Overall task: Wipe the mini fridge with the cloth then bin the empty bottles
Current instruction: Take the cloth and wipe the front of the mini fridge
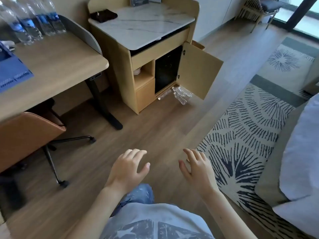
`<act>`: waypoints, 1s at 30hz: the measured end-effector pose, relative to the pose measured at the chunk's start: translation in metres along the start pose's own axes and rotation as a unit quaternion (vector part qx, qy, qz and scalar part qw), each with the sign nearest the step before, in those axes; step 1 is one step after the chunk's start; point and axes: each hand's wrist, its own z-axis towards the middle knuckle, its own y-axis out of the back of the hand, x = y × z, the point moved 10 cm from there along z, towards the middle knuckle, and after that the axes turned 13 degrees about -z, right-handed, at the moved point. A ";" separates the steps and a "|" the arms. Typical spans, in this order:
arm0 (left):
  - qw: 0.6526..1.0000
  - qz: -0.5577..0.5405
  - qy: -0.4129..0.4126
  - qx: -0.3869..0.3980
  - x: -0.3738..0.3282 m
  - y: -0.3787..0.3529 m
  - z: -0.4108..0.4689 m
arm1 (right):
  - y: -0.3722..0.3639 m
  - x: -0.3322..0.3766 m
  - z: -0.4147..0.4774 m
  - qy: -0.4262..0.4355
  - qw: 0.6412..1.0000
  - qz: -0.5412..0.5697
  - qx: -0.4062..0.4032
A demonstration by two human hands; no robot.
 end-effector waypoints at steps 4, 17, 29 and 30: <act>1.000 0.000 0.015 -0.012 0.001 0.009 0.018 | 0.009 -0.009 0.022 -0.005 1.000 0.003 -0.009; 0.998 0.017 0.017 -0.054 0.062 0.059 0.175 | -0.006 -0.001 0.204 0.026 0.998 0.015 -0.050; 0.997 0.017 0.017 -0.073 0.133 0.182 0.392 | 0.025 0.050 0.465 0.059 0.994 0.013 -0.097; 0.996 0.016 0.018 -0.082 0.136 0.192 0.407 | 0.028 0.053 0.483 0.060 0.993 0.010 -0.099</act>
